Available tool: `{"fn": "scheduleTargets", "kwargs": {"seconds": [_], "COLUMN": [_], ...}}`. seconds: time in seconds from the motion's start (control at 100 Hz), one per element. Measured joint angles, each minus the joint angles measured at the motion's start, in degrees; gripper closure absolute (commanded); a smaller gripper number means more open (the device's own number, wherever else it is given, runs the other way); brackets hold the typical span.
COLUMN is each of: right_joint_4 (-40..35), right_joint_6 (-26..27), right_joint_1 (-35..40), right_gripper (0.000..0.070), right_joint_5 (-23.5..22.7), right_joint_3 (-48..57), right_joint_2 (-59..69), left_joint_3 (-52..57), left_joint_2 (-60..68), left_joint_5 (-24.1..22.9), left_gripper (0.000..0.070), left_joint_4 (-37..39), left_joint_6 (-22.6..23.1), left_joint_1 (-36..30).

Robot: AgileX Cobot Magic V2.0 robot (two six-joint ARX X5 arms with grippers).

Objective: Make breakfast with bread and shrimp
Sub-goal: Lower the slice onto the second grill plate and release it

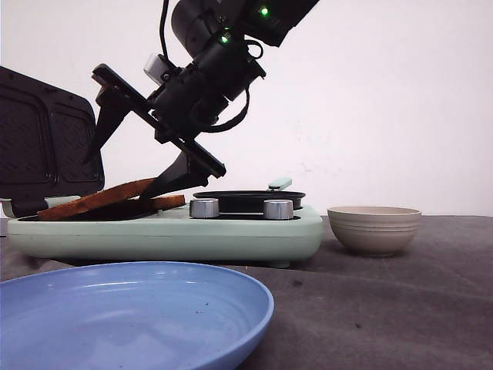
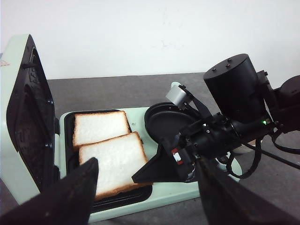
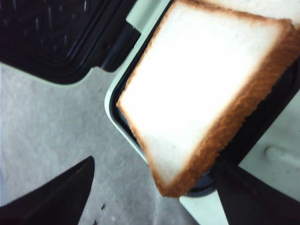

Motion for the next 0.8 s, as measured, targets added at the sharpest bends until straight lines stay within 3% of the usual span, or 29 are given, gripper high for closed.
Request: {"fn": "scheduleTargets", "kwargs": {"seconds": [0.8], "right_joint_4": [-4.4], "right_joint_6": [-4.0], "right_joint_1": [0.1], "right_gripper": [0.0191], "right_joint_5": [3.0], "right_joint_3": [0.3], "right_joint_2": [-2.1], "left_joint_3": [0.0], "left_joint_2": [0.0], "left_joint_5": [0.0], "left_gripper": [0.0352], "left_joint_4": [0.0], "left_joint_6": [0.0], "left_joint_1": [0.0]}}
